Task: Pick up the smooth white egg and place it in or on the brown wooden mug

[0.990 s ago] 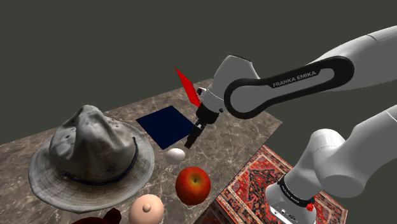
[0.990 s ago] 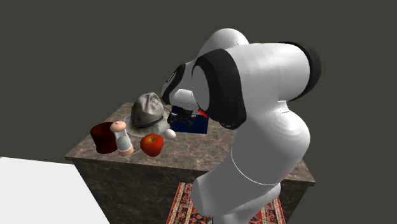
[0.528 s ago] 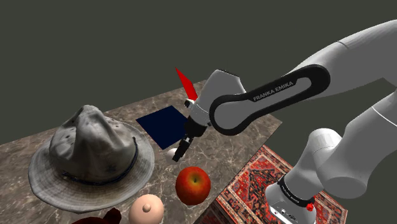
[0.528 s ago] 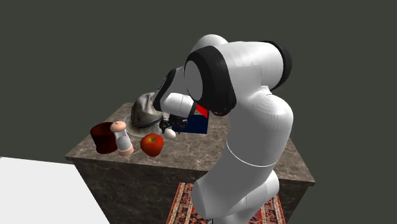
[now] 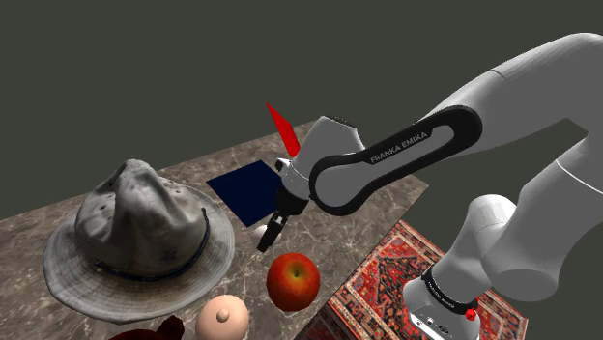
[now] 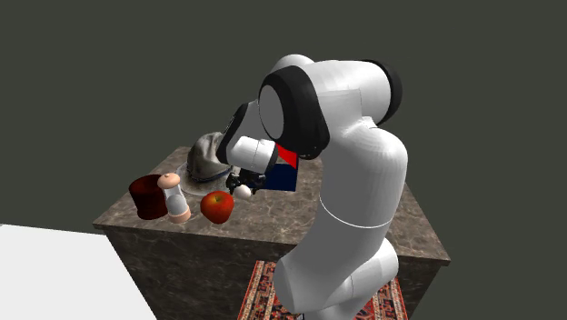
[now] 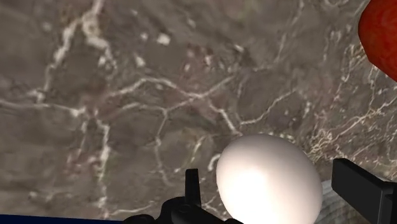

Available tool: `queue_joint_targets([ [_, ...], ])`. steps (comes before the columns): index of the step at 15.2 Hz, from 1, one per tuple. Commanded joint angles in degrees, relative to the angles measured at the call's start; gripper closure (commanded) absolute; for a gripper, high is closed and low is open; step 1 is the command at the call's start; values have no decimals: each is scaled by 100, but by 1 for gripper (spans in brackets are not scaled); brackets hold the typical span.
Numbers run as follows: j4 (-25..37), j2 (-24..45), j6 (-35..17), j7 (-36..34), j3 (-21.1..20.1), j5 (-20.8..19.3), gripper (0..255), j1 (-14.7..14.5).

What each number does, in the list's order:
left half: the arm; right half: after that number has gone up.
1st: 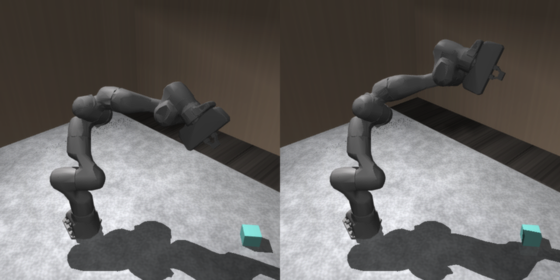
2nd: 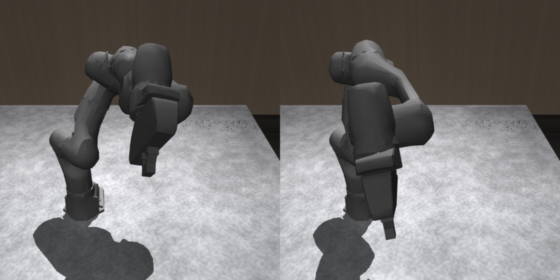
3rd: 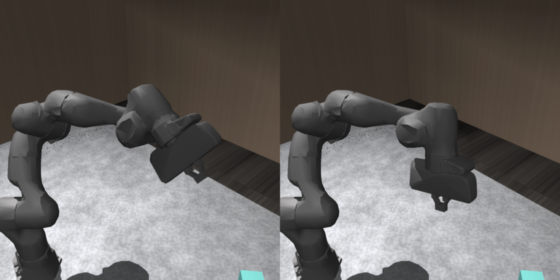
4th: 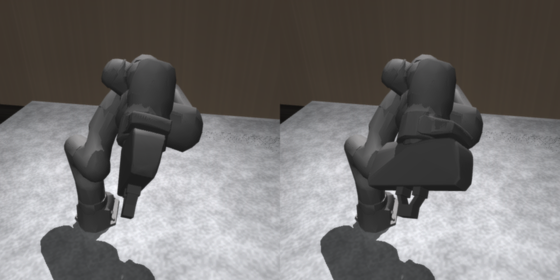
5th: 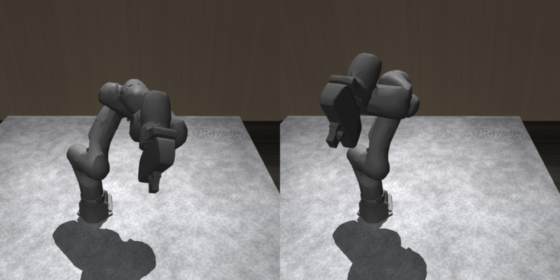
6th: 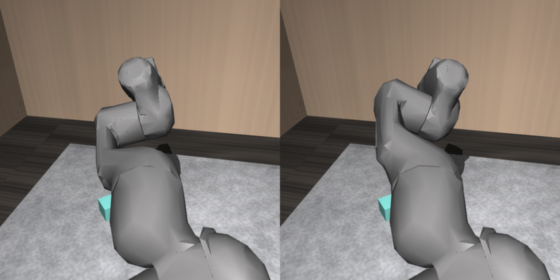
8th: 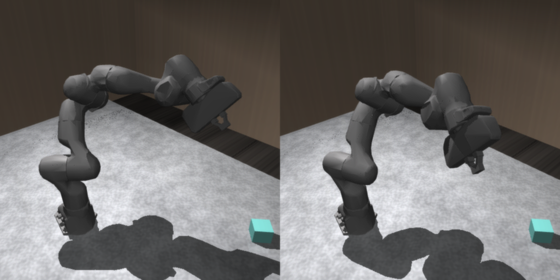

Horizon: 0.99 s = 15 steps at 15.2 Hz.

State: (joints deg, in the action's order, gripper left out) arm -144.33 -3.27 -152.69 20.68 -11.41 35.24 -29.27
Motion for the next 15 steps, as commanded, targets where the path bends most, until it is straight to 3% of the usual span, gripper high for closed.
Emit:
queue_joint_targets([
  [1, 2, 7, -6, 1, -1, 3, 0, -2],
  [3, 2, 7, -6, 1, -1, 3, 0, -2],
  [4, 3, 7, -6, 1, -2, 3, 255, -2],
  [15, 26, -129, 146, -119, 6, -111, 255, 20],
])
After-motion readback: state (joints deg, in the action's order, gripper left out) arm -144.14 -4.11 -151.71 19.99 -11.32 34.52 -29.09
